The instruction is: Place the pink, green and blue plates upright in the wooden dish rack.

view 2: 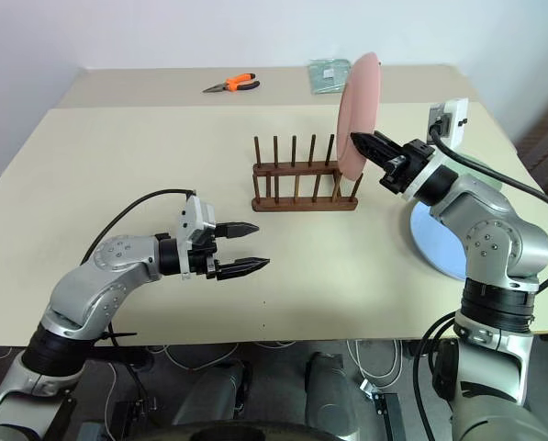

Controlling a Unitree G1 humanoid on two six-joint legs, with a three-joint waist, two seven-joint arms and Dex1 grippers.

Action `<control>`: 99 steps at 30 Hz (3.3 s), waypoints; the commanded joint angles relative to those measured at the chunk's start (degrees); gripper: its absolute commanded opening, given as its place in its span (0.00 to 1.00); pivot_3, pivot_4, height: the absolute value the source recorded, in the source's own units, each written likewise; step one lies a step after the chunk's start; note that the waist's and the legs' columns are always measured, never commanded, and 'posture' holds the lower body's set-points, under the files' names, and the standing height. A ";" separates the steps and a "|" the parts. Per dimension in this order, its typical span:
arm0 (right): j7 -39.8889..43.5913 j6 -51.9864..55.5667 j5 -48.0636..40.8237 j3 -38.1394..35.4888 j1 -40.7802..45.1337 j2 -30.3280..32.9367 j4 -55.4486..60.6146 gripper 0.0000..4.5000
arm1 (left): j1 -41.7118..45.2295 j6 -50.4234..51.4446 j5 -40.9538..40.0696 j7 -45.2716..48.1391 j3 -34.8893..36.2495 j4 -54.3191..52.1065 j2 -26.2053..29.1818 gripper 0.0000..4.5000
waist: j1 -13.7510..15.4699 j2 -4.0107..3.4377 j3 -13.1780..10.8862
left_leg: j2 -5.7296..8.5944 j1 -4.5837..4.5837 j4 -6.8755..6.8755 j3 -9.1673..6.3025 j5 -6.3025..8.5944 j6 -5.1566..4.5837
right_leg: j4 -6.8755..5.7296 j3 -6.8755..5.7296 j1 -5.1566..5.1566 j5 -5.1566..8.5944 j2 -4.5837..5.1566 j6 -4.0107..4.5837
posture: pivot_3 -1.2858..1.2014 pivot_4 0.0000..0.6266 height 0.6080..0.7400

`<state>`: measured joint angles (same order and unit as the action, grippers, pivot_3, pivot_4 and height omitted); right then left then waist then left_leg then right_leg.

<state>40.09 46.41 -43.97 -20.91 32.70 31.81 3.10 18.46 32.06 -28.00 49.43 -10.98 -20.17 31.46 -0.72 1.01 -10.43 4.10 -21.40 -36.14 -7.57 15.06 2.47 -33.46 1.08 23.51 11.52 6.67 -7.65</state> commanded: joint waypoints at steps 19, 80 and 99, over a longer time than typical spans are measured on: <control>-1.35 -39.61 41.56 11.41 -16.58 27.59 -12.91 0.99 | 0.51 -2.50 3.40 1.66 -2.07 0.79 -1.24 0.82 | -0.37 -0.07 0.00 | 0.00 0.06 -0.07 0.27 0.04 -0.06 | 0.12 0.07 -0.10 0.17 0.05 -0.13 | 0.52 0.24 1.00; -27.98 -6.19 -16.63 10.95 2.93 -5.69 5.95 0.02 | -5.29 -11.26 7.51 -3.25 6.81 7.18 -1.46 0.82 | -0.01 -0.23 -0.08 | 0.00 0.02 -0.03 0.08 0.04 -0.09 | 0.01 0.09 0.01 -0.08 0.00 -0.09 | 0.52 0.24 1.00; -8.65 -5.61 -0.36 -10.89 -21.29 21.94 23.08 0.99 | -2.36 -10.74 7.62 1.12 0.96 6.85 -3.03 0.82 | 1.73 -0.10 -0.04 | 0.00 -0.03 -0.05 0.13 0.06 -0.13 | 0.20 0.06 -0.09 0.04 0.03 0.05 | 0.52 0.24 1.00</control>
<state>29.39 40.52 -46.08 -28.35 13.66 52.62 24.04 14.98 21.72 -19.87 49.49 -9.30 -11.62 28.69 1.01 0.90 -10.47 4.09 -21.46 -36.21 -7.47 15.12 2.34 -33.26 1.12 23.40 11.57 6.71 -7.61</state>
